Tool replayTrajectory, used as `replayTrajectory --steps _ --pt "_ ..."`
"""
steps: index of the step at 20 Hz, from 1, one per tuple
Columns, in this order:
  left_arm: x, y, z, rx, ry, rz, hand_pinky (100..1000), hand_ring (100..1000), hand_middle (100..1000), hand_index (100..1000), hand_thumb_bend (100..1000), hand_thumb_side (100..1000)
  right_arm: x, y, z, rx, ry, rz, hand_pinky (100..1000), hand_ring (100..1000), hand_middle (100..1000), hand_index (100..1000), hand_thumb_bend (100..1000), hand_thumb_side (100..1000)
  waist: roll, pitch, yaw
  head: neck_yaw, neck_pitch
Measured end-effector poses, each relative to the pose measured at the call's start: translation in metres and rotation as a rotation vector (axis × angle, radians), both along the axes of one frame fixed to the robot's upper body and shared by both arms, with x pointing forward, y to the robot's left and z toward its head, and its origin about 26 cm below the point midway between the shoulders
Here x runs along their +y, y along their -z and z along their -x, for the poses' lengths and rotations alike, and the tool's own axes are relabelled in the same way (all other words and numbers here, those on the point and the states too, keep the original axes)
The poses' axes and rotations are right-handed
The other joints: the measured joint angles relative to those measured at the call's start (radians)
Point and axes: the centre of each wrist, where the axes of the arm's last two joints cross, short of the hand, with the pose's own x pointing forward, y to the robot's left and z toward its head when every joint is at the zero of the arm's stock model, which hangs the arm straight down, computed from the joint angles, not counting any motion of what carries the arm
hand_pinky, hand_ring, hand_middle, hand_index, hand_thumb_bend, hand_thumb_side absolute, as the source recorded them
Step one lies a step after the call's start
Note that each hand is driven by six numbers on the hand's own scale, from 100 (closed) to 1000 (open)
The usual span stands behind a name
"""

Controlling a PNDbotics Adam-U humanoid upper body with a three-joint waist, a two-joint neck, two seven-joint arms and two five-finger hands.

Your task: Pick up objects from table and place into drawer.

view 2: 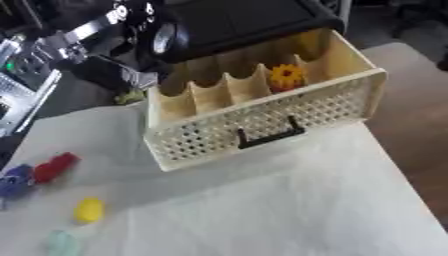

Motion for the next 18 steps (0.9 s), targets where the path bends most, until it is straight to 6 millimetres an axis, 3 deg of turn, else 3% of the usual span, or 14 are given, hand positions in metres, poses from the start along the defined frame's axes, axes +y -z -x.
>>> replayTrajectory --steps 3,5,6,11,13,18 --pt "-0.0028 0.0026 -0.0015 0.005 0.013 -0.011 100 371 425 661 100 325 0.0001 0.0001 0.0000 0.003 0.001 -0.001 578 555 337 687 100 944 0.001 0.000 0.004 0.000 0.000" --pt "-0.0030 0.0028 -0.0015 0.004 0.015 -0.021 106 418 482 735 100 331 0.0001 0.0001 0.0000 0.005 0.003 -0.002 577 555 337 686 100 944 0.001 0.000 0.006 -0.001 0.001" --pt "-0.0033 0.0031 -0.0016 0.003 0.013 -0.029 134 463 525 767 100 342 0.0001 0.0001 0.0000 0.006 0.003 -0.002 576 554 337 686 100 943 0.001 0.000 0.007 -0.001 0.002" --pt "-0.0029 0.0038 -0.0024 -0.017 -0.036 -0.065 200 523 593 829 100 340 0.0002 0.0003 -0.0001 0.012 0.001 -0.005 575 554 337 686 100 942 0.002 0.000 0.008 -0.005 0.007" --pt "-0.0024 0.0046 -0.0030 -0.027 -0.059 -0.076 222 545 633 898 100 347 0.0004 0.0005 -0.0002 0.014 0.000 -0.007 575 554 336 686 100 941 0.002 0.000 0.007 -0.005 0.008" --pt "-0.0030 0.0050 -0.0026 -0.053 -0.079 -0.095 443 732 796 990 100 476 0.0009 0.0012 -0.0004 0.016 -0.002 -0.012 575 553 336 685 100 939 0.002 0.000 0.007 -0.005 0.010"
